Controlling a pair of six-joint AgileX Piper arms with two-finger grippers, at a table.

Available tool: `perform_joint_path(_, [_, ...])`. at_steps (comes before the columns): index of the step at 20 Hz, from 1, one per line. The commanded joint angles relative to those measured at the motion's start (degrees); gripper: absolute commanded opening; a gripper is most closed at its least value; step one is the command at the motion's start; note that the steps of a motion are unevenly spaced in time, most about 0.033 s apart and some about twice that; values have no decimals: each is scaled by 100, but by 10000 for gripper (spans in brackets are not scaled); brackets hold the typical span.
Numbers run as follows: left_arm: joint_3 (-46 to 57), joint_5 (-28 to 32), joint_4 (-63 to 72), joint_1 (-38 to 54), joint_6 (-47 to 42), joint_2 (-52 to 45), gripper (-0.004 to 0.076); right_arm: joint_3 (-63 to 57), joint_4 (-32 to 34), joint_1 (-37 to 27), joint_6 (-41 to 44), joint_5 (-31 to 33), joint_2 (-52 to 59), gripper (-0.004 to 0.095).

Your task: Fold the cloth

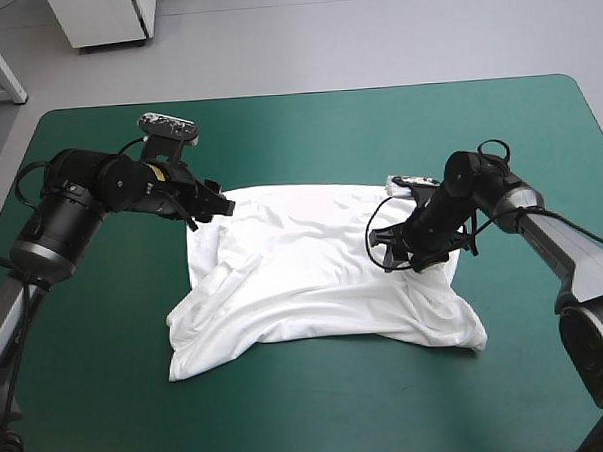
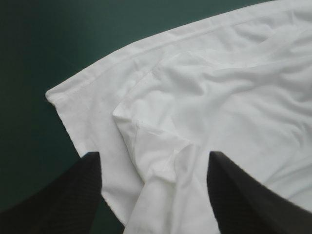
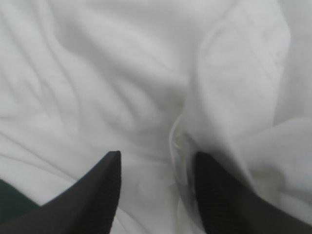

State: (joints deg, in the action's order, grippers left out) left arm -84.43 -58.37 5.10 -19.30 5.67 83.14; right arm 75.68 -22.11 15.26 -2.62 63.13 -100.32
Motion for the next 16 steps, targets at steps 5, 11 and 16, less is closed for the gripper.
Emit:
perform_joint_path(5, [-171, -81, 82, -14, 2, -204, 457, 801, 628, -5, 145, 661, 976, 435])
perform_joint_path(11, [878, -439, 156, -14, -69, -674, 405, 564, 1360, -5, 297, 661, 2250, 424])
perform_joint_path(16, [2171, -434, 114, -14, -406, -1705, 401, -765, 1461, -5, 579, 661, 3338, 424])
